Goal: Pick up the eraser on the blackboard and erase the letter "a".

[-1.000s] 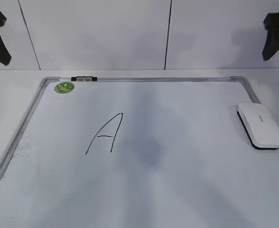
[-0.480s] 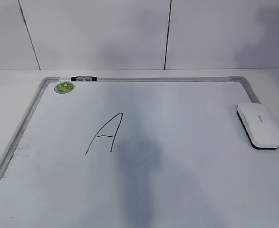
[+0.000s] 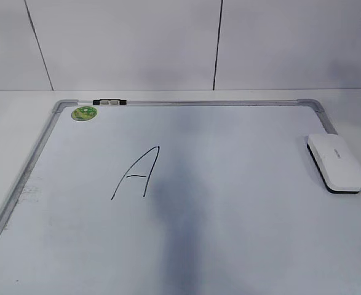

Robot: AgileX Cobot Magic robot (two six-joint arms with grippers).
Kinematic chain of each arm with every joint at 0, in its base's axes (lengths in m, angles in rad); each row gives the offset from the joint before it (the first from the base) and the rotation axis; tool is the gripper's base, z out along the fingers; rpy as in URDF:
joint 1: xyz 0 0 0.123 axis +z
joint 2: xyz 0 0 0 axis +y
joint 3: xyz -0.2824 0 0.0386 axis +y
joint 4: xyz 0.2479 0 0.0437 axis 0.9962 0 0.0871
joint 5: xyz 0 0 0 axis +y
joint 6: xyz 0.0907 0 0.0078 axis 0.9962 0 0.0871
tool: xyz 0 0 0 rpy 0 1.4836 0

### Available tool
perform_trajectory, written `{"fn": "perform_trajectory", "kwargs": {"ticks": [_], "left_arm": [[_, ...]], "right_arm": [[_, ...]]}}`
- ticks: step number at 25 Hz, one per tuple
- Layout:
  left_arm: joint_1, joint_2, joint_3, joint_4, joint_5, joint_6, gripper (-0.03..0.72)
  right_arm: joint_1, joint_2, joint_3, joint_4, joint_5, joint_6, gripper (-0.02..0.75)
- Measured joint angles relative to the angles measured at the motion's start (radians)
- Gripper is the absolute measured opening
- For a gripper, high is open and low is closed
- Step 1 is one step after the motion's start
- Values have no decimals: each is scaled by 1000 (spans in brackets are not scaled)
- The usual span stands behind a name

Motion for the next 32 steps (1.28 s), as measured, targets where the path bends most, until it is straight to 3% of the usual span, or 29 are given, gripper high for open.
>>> {"fn": "perform_trajectory", "kwargs": {"ticks": [9,16,21,32], "left_arm": [[0,-184,53,-11,6,4,288],[-6,-395,274,-13,10,4,285],[-50,-538,431,-1,12,4,269],[-142,-797,722,87,14,4,266]], "right_arm": [[85,-185,104,-1,1,0,559],[106,-371,204,58,4,1,559],[128,-522,284,107,6,1,559],[150,-852,427,74,10,2,558]]}}
